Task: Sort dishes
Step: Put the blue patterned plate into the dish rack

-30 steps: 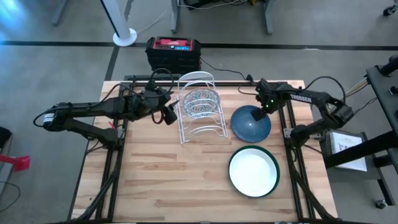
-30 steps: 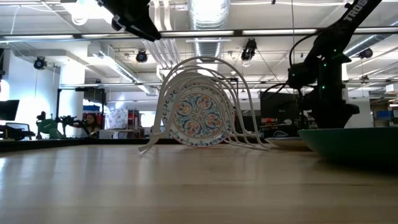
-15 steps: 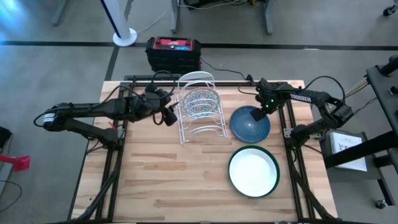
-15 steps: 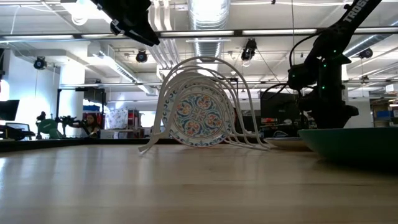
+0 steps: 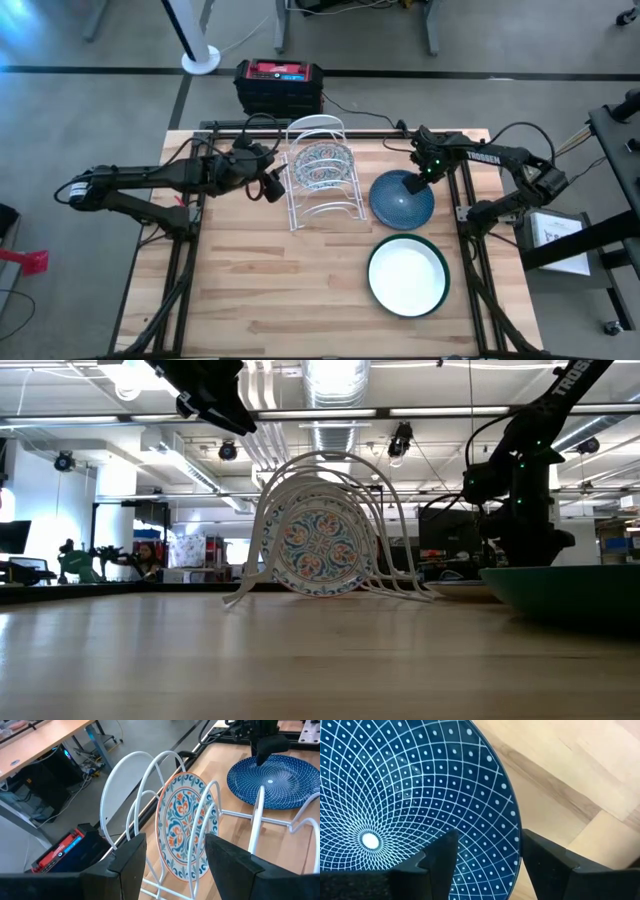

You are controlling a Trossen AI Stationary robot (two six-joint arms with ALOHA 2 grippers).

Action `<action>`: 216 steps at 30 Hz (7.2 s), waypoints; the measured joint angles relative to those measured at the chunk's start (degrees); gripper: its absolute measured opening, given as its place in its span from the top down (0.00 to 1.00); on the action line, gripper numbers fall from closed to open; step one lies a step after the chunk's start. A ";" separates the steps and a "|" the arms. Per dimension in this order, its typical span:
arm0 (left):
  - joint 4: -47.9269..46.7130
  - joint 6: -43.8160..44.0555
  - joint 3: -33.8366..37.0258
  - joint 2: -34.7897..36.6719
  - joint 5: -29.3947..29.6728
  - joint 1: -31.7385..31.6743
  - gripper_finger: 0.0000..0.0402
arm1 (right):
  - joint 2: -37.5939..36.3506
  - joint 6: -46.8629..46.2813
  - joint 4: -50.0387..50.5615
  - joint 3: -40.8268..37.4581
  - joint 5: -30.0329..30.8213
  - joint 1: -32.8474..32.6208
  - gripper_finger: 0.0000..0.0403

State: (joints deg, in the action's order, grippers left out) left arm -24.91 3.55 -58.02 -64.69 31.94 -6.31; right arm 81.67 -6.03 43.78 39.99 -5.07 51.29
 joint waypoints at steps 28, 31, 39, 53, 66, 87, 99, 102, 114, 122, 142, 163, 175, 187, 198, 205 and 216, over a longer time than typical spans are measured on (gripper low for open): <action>0.04 0.02 0.00 0.04 0.02 0.00 0.52 | -0.04 -2.24 -2.37 -2.02 -4.32 0.00 0.48; 0.04 0.02 0.00 0.04 0.02 0.00 0.52 | -0.04 -2.10 -2.61 -2.11 -5.23 0.00 0.48; 0.02 0.00 0.02 0.04 0.02 0.00 0.52 | -0.04 -1.54 -3.12 -2.21 -7.27 0.02 0.51; 0.00 0.00 0.02 0.07 0.02 0.00 0.52 | -0.31 -1.10 -3.04 -2.25 -7.47 0.04 0.63; 0.00 0.00 0.03 0.07 0.02 0.00 0.52 | -4.23 -0.60 -2.43 -1.80 -10.07 0.61 0.72; 0.03 -3.36 -0.03 0.07 0.46 -0.21 0.52 | -4.48 -7.60 1.99 1.18 -9.43 0.28 0.54; 0.31 -7.58 -0.07 1.06 0.66 -0.87 0.52 | -9.94 -22.28 7.79 -0.33 0.78 -7.31 0.38; 0.33 -8.39 -0.04 1.52 0.65 -1.01 0.52 | -10.56 -26.07 6.26 -2.42 1.62 -9.30 0.37; -0.80 -10.21 0.07 2.12 0.57 -1.52 0.52 | -13.53 -34.98 -3.76 -12.48 -2.88 -12.07 0.36; -0.98 -9.68 0.09 2.14 0.55 -1.68 0.52 | -14.82 -36.79 -5.83 -14.38 -3.14 -12.39 0.38; -0.81 -8.40 0.55 2.14 0.55 -1.68 0.52 | -16.48 -39.00 -11.23 -16.35 -6.99 -12.81 0.47; -0.96 -8.33 0.57 2.14 0.59 -1.68 0.52 | -23.08 -38.75 -13.06 -16.16 -6.31 -12.80 0.80; -0.86 -8.10 0.57 2.14 0.59 -1.68 0.52 | -23.58 -37.11 -13.01 -16.31 -6.85 -12.81 0.95; -0.77 -7.54 0.57 2.16 -1.77 -1.68 0.52 | -29.98 -33.98 -4.80 -11.74 -5.35 -12.81 1.00; 5.35 -8.79 0.57 0.38 -21.61 -1.64 0.58 | -31.27 -26.75 5.83 -4.41 -2.03 -12.79 1.00; 8.99 -7.80 -0.33 -1.52 -22.49 -1.62 0.60 | -31.34 -20.41 7.09 -2.99 -2.10 -12.79 1.00; 22.32 -8.17 -2.01 -9.49 -27.04 -1.68 0.61 | -31.27 -12.79 11.66 1.53 -0.45 -12.83 1.00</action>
State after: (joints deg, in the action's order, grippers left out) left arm -2.58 -4.62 -60.03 -74.17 4.90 -7.99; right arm 50.40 -18.82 55.43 41.52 -5.52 38.46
